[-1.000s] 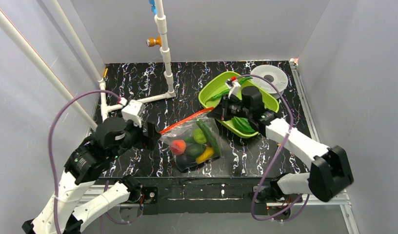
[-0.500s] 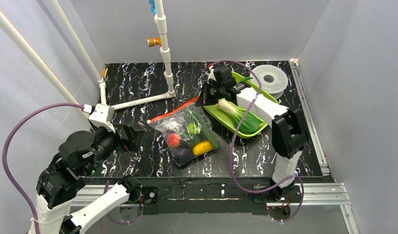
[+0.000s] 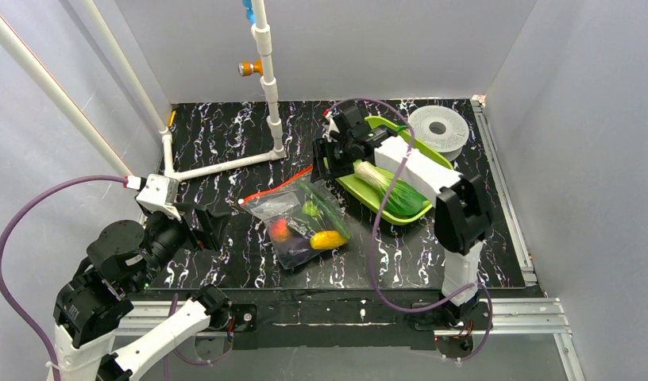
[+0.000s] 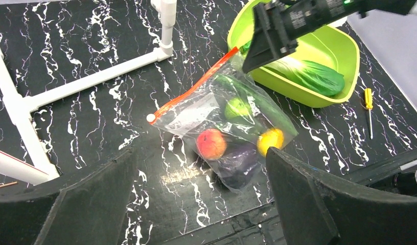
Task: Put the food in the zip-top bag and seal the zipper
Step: Place the zipper food storage bag at the center of the board, then reset both arms
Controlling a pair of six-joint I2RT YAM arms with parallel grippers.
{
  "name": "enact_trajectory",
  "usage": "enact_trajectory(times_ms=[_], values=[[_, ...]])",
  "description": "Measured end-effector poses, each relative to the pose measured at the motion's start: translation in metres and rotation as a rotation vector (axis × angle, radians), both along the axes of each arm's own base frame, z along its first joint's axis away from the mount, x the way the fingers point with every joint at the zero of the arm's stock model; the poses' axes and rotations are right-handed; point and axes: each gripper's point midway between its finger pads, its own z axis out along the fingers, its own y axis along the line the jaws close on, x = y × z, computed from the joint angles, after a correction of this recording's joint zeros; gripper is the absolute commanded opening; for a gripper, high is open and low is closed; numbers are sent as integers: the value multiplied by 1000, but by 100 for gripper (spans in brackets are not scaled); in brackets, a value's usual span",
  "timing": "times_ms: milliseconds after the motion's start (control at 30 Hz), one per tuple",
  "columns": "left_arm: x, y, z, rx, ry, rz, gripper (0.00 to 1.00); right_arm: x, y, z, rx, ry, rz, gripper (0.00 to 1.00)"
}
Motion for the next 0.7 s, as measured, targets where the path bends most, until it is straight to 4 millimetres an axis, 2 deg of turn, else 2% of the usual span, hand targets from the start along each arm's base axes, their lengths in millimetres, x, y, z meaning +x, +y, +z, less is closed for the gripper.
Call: enact_trajectory(times_ms=[67, 167, 267, 300, 400, 533, 700], values=[[0, 0, 1, 0, -3, -1, 95, -2, -14, 20, -19, -59, -8, 80], [1, -1, 3, -5, -12, -1, 96, -9, -39, 59, -29, -179, -26, 84], [2, -1, 6, -11, -22, -1, 96, -22, -69, 101, -22, -301, -56, 98], [3, -2, 7, -13, -26, -1, 97, -27, -78, 113, -16, -335, -66, 98], [5, -2, 11, -24, -43, 3, 98, -48, -106, 133, -5, -419, -87, 98], [8, -4, 18, -45, -74, 5, 98, -78, -139, 145, 3, -500, -110, 98], [9, -4, 36, -83, -145, 6, 98, -100, -180, 182, 27, -667, -224, 98]])
